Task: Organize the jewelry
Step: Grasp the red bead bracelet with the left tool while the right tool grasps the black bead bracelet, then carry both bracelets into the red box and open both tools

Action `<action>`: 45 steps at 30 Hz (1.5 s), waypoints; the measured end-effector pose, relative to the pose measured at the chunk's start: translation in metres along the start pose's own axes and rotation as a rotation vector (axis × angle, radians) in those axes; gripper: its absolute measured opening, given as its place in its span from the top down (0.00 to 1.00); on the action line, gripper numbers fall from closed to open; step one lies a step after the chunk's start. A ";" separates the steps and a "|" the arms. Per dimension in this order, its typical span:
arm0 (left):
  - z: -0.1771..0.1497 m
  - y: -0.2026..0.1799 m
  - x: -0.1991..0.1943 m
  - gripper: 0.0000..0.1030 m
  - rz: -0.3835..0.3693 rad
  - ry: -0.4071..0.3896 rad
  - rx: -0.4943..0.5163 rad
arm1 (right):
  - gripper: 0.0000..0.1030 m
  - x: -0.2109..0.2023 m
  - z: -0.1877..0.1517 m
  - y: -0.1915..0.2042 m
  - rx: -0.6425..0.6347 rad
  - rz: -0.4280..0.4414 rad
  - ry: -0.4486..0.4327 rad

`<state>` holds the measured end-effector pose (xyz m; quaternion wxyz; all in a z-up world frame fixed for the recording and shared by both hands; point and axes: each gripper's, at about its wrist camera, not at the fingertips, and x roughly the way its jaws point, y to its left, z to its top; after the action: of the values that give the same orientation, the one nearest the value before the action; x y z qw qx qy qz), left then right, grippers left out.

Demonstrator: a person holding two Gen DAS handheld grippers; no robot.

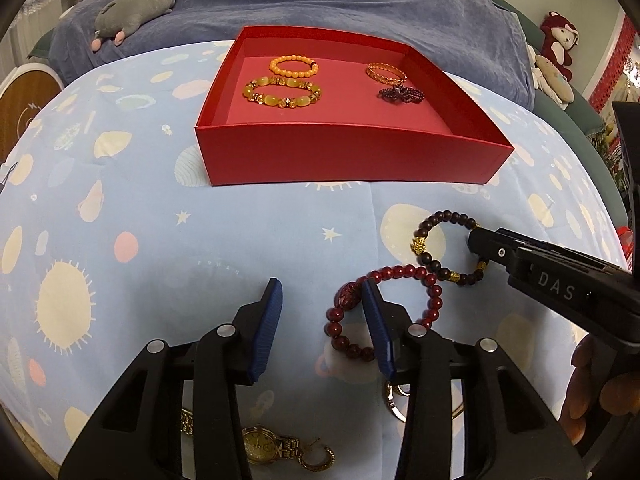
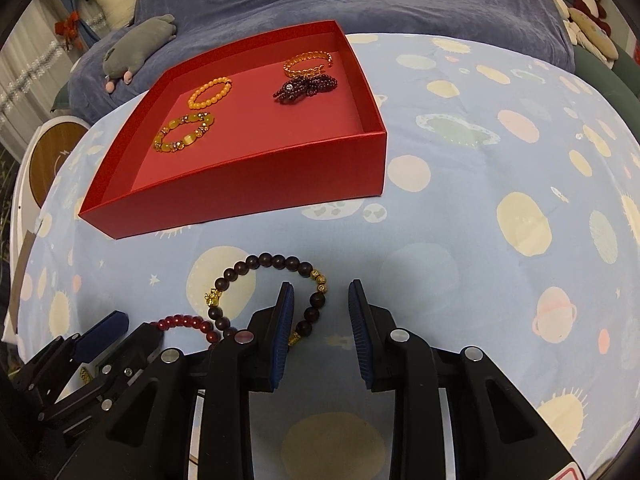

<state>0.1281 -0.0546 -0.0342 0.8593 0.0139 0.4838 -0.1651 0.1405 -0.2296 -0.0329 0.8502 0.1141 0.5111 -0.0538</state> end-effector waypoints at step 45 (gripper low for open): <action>-0.008 0.032 -0.069 0.93 -0.027 -0.014 -0.101 | 0.92 -0.099 -0.051 -0.012 0.092 0.049 -0.045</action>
<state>0.0981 -0.0042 0.0152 0.8600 -0.0373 0.4856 -0.1523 0.0482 -0.2308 0.0294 0.8565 0.1641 0.4858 -0.0591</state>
